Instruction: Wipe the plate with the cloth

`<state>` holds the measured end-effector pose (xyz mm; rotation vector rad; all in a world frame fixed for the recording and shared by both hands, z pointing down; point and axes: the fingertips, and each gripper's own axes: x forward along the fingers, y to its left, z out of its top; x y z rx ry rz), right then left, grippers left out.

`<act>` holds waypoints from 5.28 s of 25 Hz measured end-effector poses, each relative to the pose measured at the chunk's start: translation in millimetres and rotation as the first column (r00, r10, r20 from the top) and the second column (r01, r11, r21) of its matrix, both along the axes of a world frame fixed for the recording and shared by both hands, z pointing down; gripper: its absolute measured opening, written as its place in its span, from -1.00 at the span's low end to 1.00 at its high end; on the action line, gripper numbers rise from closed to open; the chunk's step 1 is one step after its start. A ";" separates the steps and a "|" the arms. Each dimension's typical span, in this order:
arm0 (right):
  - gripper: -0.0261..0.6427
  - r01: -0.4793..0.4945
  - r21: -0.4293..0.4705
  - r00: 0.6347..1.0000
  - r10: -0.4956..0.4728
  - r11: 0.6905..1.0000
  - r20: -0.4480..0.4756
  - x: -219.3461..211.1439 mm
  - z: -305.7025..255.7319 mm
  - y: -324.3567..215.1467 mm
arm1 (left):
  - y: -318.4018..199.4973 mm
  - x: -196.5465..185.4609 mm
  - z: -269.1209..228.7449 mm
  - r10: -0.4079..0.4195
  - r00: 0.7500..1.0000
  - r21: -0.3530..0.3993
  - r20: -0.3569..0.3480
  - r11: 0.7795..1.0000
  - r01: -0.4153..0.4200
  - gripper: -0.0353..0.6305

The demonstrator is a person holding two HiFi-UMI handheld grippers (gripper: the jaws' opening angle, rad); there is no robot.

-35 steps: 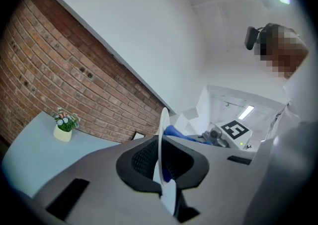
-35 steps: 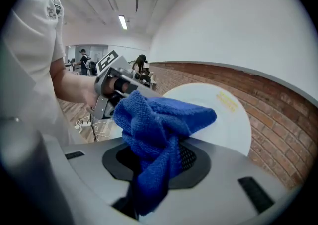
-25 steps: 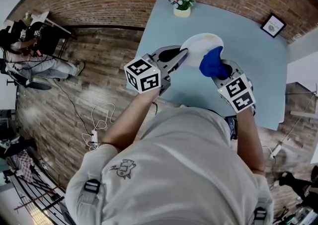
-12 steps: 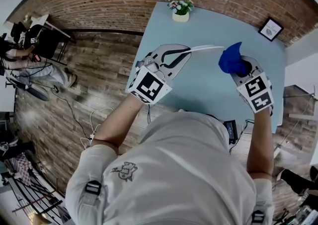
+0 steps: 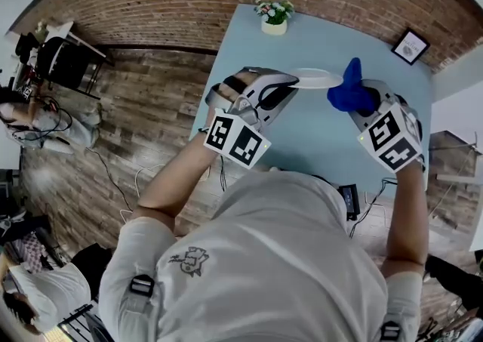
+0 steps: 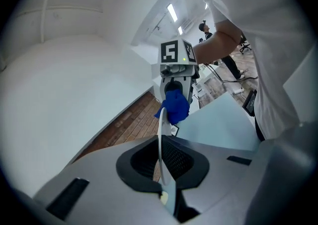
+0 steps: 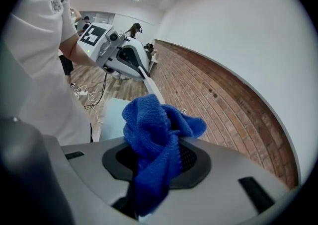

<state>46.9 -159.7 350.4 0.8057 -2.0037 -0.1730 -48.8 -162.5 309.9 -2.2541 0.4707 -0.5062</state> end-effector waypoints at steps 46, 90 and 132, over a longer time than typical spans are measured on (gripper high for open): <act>-0.51 0.098 -0.265 0.842 0.062 0.959 0.536 -46.1 -64.0 -52.4 | 50.6 5.0 -38.6 0.089 0.991 0.572 0.098 0.810 -0.129 -0.83; -0.55 0.174 -0.177 0.841 -0.053 0.969 0.538 -84.9 -98.9 3.3 | 76.0 25.0 -43.9 0.150 0.984 0.590 0.100 0.787 -0.179 -0.84; -0.55 0.068 -0.280 0.805 0.113 0.957 0.582 -29.6 -70.1 -29.1 | 56.5 9.9 -38.2 0.050 0.991 0.603 0.124 0.789 -0.115 -0.83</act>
